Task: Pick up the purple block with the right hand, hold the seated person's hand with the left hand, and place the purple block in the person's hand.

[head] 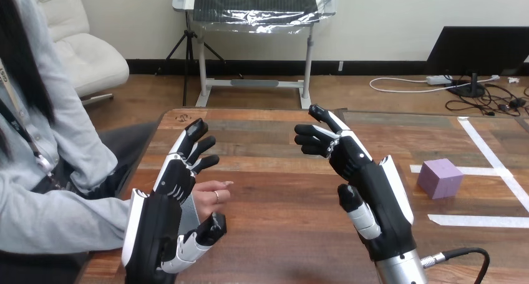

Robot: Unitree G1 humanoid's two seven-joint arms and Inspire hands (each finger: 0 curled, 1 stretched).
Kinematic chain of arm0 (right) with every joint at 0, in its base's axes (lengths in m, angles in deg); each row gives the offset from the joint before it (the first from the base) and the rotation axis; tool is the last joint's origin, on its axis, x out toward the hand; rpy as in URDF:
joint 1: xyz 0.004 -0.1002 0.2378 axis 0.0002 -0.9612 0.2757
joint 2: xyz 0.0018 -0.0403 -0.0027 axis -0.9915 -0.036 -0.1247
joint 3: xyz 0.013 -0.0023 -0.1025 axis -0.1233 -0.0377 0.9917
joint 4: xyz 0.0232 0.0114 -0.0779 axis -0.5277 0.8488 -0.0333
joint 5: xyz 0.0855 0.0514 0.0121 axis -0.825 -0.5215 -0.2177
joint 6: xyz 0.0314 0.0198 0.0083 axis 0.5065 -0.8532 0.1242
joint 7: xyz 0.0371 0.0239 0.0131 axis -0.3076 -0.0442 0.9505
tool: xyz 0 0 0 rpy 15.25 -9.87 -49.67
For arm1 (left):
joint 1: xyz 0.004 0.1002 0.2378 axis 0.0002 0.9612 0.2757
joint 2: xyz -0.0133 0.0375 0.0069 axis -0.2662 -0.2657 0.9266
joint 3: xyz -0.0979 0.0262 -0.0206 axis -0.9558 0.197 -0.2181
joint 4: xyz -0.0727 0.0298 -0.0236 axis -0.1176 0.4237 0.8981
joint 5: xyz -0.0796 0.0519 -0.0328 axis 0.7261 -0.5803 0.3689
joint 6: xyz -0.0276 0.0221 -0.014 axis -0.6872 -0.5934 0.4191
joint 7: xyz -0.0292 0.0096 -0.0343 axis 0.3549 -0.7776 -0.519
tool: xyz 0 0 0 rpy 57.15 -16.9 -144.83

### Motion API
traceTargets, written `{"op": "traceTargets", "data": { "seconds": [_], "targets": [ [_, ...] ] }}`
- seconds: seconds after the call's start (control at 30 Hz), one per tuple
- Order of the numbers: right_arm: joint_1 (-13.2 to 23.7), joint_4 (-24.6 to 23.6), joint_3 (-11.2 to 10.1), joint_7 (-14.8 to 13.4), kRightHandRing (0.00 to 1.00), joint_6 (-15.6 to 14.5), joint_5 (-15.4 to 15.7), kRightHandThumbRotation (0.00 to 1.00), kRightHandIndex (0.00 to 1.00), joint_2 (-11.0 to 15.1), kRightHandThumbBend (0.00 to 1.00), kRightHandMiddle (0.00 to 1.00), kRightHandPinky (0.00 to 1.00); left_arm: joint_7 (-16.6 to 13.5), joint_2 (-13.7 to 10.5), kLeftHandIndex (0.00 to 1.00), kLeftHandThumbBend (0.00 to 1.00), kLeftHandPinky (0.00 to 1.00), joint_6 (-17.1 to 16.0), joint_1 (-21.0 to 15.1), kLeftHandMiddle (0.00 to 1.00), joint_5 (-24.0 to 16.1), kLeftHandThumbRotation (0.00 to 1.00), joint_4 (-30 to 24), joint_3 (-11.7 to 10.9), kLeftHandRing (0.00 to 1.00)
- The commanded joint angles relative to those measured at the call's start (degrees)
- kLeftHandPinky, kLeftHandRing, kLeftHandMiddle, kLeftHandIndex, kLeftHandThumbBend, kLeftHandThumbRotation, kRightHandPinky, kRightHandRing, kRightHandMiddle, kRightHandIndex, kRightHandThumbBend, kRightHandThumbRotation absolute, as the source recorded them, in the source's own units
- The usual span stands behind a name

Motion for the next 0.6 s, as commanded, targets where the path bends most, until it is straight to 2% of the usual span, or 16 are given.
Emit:
{"op": "traceTargets", "data": {
  "seconds": [0.0,0.33,0.57],
  "targets": [
    [3.4,-2.1,0.1,0.3,0.79,0.5,-0.4,0.95,0.90,1.6,1.00,0.82,0.77,-0.1,-0.2,0.91,0.97,0.81,0.7,-1.6,0.93,0.3,0.77,-3.3,0.2,0.89],
    [4.2,-2.1,-0.3,-0.4,0.81,0.0,0.5,0.93,0.89,2.6,0.99,0.83,0.78,-0.1,-0.2,0.91,0.96,0.82,1.4,-0.8,0.93,0.4,0.77,-4.5,0.3,0.89],
    [5.5,-2.0,-1.2,-1.3,0.81,-1.4,0.7,0.87,0.88,3.8,0.98,0.83,0.78,0.0,-0.1,0.91,0.94,0.83,1.4,-0.6,0.93,0.4,0.75,-4.7,0.3,0.90]
  ]
}}
